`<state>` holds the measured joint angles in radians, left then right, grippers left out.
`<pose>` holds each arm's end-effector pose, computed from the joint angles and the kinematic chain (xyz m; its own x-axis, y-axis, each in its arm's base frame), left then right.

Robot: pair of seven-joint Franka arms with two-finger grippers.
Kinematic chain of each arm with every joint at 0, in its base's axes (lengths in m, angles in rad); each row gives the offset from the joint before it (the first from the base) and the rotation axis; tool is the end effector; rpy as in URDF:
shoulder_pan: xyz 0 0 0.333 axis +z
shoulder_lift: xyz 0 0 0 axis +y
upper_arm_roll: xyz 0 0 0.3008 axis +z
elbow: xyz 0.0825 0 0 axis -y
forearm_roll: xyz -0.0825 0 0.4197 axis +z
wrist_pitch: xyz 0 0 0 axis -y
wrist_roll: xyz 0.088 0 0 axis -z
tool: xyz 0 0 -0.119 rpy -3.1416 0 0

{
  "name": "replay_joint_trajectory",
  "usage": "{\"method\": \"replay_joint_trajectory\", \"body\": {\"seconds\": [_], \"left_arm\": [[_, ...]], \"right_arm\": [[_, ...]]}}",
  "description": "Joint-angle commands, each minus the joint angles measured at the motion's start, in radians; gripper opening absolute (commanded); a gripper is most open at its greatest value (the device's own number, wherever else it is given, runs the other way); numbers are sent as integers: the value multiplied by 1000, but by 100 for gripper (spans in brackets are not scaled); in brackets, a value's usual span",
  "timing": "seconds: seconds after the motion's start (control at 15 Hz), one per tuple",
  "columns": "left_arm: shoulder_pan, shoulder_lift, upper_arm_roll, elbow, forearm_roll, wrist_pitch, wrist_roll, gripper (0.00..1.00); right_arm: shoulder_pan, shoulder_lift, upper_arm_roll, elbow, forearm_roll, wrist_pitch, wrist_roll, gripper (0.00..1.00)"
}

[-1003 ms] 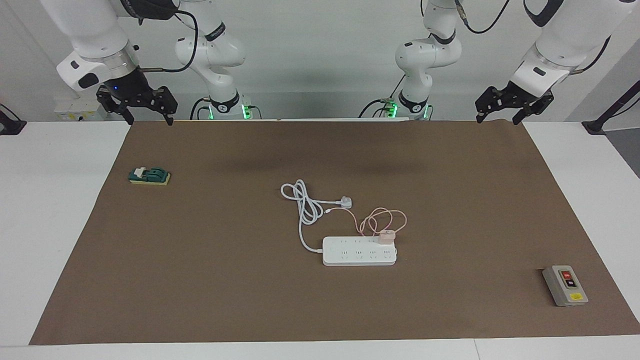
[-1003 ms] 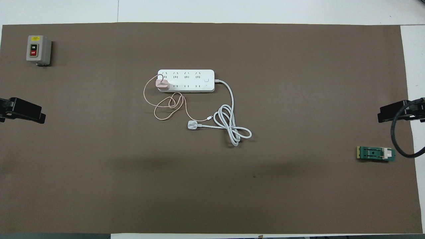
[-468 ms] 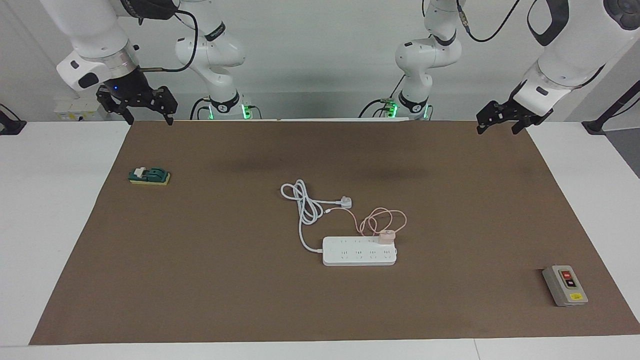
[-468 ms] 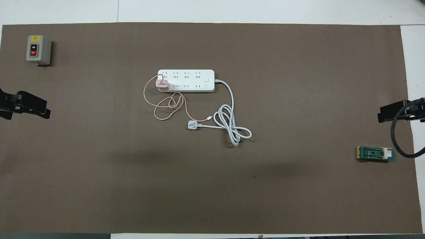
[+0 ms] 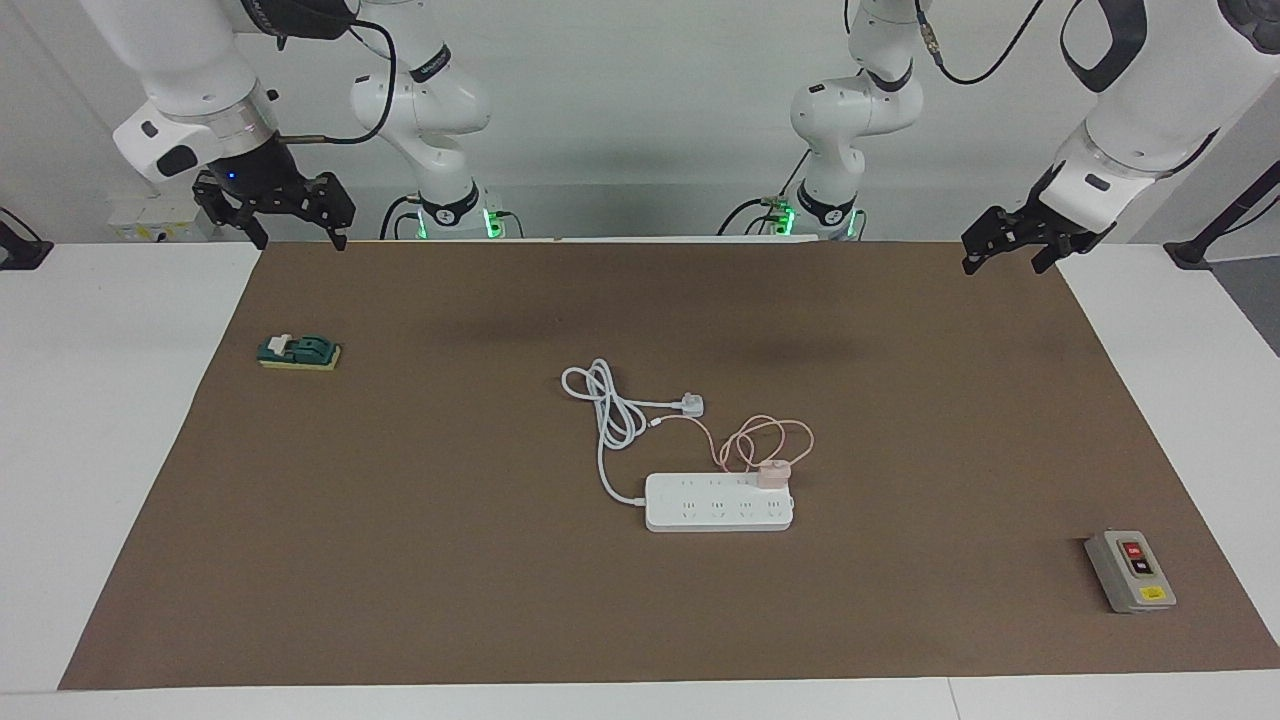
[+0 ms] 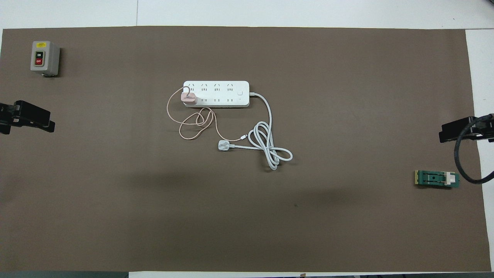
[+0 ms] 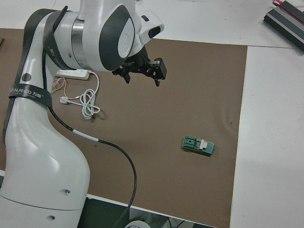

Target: Plug charger into power strip

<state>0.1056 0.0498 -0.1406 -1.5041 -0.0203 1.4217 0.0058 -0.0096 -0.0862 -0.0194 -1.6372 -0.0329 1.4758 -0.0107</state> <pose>0.5867 -0.0213 0.5897 0.9904 -0.0442 -0.1311 -0.0409 -0.9988 0.0280 0.5527 -0.0206 0.6054 0.9969 -0.0211 -0.0754 -0.0189 -0.9994 0.0304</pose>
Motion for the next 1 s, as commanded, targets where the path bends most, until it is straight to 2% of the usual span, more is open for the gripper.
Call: {"method": "replay_joint_trajectory", "body": {"seconds": [0.0, 0.2, 0.4, 0.94], "left_arm": [[-26, 7, 16, -14, 14, 23, -15, 100], [-37, -1, 4, -36, 14, 49, -24, 100], [-47, -36, 13, -117, 14, 100, -26, 100], [-70, -24, 16, -111, 14, 114, -24, 100]], "right_arm": [[-4, -17, 4, -9, 16, -12, -21, 100], [-4, -17, 3, -7, 16, -12, -21, 100], [-6, -17, 3, -7, 16, -12, -21, 100], [-4, -18, 4, -13, 16, -5, -28, 100]]}}
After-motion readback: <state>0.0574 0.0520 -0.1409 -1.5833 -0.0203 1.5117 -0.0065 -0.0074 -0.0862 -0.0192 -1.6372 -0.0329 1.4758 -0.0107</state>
